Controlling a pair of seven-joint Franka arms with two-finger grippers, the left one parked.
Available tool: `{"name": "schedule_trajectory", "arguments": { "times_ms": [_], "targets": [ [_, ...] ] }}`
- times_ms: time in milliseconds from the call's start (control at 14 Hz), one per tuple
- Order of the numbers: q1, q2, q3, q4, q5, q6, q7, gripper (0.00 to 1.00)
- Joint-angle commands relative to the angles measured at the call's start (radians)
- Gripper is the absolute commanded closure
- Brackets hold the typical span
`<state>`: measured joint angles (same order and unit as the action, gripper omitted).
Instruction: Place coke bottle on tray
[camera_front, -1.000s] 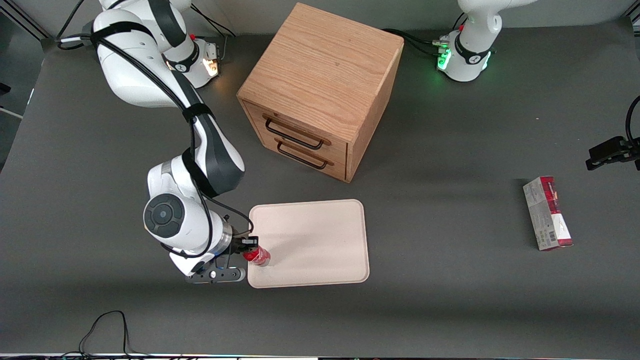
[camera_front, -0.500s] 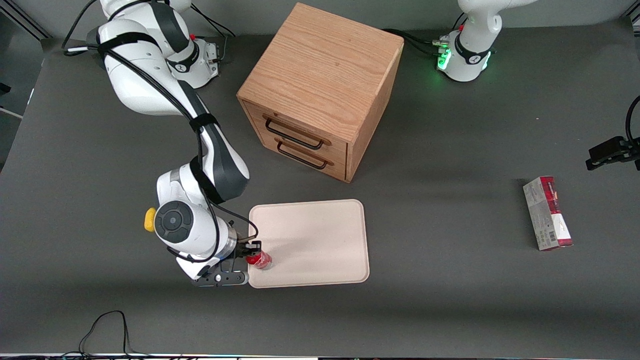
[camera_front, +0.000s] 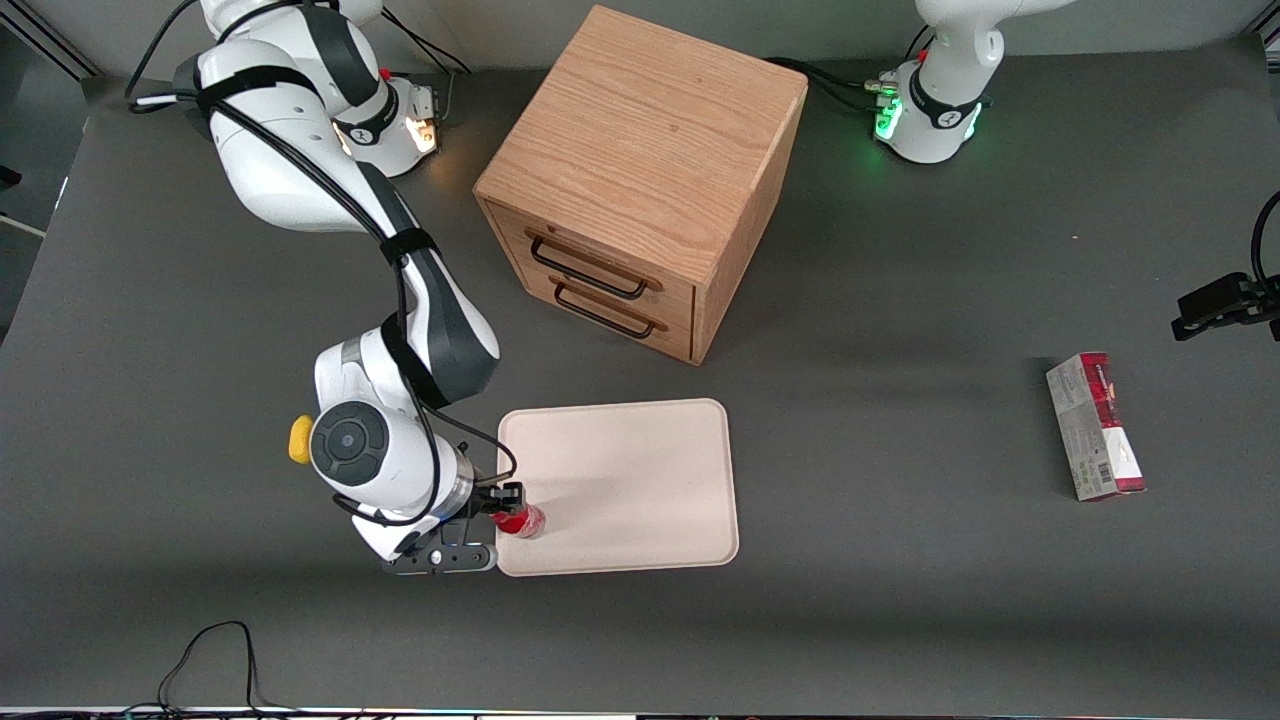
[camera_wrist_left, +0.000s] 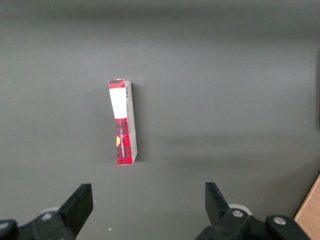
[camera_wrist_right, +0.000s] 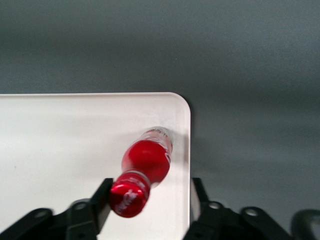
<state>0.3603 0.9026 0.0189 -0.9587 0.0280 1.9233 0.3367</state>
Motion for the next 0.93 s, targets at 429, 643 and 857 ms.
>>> {"name": "schedule_trajectory", "arguments": {
  "times_ms": [429,643,857],
  "targets": [
    [0.008,-0.001,-0.002,0.038,-0.022,-0.018,0.027,0.00],
    [0.002,-0.071,-0.004,0.029,-0.022,-0.091,0.015,0.00],
    [-0.007,-0.166,-0.016,-0.007,-0.014,-0.237,-0.017,0.00]
  ]
}}
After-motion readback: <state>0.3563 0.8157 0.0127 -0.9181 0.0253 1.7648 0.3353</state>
